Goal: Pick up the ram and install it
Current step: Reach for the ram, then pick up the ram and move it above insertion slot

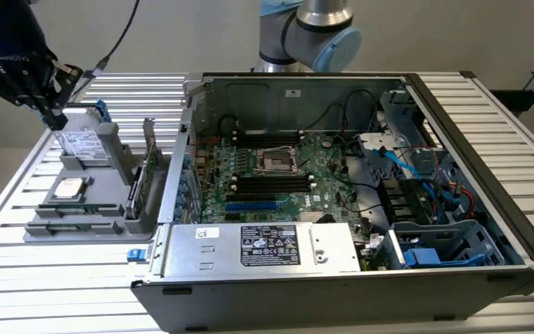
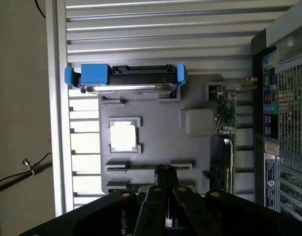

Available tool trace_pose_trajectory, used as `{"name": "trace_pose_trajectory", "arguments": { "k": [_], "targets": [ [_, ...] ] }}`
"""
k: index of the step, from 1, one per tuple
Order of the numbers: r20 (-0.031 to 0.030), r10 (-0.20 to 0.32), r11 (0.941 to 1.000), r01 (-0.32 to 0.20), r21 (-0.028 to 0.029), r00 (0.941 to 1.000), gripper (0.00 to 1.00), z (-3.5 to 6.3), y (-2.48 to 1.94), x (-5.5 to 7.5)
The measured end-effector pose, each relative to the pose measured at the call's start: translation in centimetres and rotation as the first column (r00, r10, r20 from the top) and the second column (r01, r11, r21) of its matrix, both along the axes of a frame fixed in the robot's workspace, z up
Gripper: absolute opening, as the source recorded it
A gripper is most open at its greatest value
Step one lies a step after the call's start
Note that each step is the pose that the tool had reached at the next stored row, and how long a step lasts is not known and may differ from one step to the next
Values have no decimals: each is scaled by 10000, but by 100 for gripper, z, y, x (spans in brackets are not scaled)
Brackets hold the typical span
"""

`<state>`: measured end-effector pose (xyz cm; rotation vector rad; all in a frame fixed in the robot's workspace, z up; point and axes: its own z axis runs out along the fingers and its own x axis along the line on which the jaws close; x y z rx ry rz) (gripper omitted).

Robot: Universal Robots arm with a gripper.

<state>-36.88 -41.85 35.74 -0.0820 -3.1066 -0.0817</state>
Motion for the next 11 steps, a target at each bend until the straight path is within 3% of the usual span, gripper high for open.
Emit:
{"name": "trace_pose_trajectory", "arguments": {
  "k": [2,11],
  "targets": [
    [0,2,10000,-2,9,10000,10,-7,-20,-41],
    [-3,4,10000,-4,9,10000,10,-6,-20,-41]
  ]
}}
